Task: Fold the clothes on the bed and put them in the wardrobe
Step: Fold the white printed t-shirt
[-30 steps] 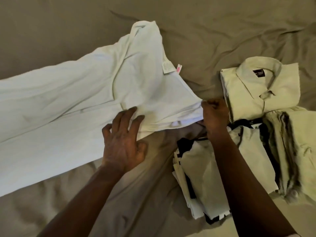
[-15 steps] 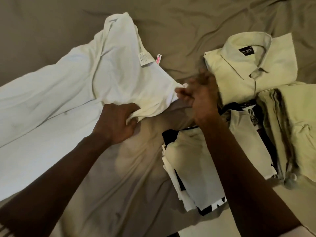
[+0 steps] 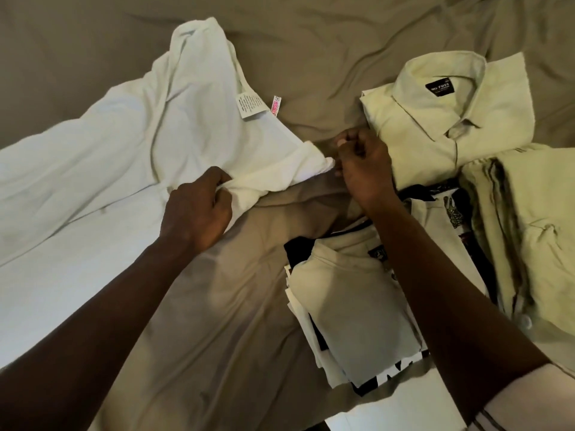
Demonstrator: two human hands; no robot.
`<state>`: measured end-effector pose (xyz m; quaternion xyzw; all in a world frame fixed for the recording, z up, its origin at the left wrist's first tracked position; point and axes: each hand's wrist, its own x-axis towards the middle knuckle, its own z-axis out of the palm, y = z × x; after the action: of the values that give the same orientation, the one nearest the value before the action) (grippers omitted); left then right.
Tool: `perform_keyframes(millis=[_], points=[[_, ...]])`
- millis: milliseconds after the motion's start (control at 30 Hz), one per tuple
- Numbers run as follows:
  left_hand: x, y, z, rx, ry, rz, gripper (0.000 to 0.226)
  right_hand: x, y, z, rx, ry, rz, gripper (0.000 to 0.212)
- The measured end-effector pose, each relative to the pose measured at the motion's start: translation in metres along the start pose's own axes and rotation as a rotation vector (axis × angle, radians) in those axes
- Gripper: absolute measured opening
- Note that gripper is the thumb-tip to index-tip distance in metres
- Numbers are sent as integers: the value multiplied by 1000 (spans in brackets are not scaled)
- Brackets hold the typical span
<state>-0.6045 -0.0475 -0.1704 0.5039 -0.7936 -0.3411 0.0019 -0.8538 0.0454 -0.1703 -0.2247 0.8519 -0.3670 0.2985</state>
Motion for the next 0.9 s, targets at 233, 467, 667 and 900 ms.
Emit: perform_keyframes(millis=[233, 467, 667, 900], points=[[8, 40, 26, 172, 206, 260, 54, -19, -6, 8, 141, 69, 165, 21], [83, 98, 44, 72, -177, 262, 23, -17, 12, 8, 326, 38, 333, 27], [114, 103, 21, -475, -419, 68, 14, -9, 17, 4, 701, 93, 423, 15], [127, 104, 35, -421, -516, 184, 12, -1, 17, 4, 179, -59, 61, 19]])
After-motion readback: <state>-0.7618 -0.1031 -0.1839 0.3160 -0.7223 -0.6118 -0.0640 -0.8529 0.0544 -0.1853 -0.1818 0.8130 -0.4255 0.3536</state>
